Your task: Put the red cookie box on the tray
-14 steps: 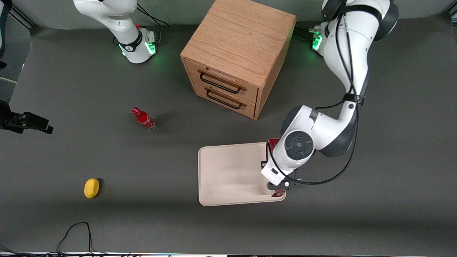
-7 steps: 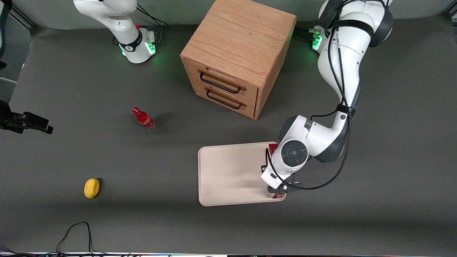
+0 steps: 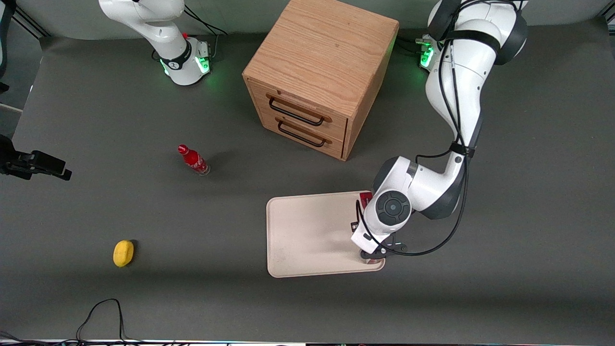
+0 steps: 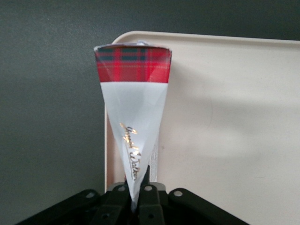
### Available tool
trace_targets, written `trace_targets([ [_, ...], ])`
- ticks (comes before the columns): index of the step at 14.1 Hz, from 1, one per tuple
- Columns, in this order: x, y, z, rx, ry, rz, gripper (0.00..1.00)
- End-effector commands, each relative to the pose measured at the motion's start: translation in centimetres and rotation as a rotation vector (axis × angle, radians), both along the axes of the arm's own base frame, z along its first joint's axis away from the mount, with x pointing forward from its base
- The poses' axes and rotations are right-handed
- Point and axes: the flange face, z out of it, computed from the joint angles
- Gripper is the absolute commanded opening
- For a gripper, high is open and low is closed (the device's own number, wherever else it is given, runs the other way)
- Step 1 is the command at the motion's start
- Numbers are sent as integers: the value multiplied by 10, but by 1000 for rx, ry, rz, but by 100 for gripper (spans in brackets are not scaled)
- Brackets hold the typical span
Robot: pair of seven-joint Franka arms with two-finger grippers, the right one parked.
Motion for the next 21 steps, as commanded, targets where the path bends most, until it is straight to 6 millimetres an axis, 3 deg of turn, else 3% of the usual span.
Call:
trace_targets([
  [1,-8,-14,11,5,-9,2,100],
  [5,-15,-2,72,-5,-46,2,100],
  [8,-20,35,154,7,-60,19,100],
  [10,-24,71,203,21,-51,-31,100],
  [12,-33,130,243,29,-50,-126,100],
  [17,-81,262,284,26,-24,-214,100],
  [19,-108,299,299,30,-32,-202,100],
  [21,-129,319,322,35,-64,-212,100],
])
